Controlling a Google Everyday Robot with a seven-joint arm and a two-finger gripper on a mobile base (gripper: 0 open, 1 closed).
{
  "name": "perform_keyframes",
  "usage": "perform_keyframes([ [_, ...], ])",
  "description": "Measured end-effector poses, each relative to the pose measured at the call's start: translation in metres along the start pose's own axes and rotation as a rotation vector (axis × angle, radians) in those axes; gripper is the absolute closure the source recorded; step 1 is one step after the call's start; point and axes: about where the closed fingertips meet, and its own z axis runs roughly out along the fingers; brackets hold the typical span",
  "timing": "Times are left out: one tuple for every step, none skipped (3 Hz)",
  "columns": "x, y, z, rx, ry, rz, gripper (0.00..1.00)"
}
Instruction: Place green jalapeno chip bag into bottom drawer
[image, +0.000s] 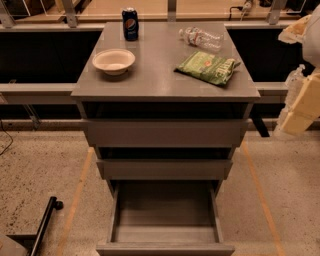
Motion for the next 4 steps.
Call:
perform_keyframes([
  [0.0,0.0,0.0,0.0,0.0,0.0,0.0],
  [-0.017,-0.007,0.007,0.009,-0.013,-0.057,0.0],
  [-0.037,-0.02,0.014,0.021,-0.016,-0.138,0.0],
  [-0.047,-0.053,0.024,0.053,0.014,-0.181,0.0],
])
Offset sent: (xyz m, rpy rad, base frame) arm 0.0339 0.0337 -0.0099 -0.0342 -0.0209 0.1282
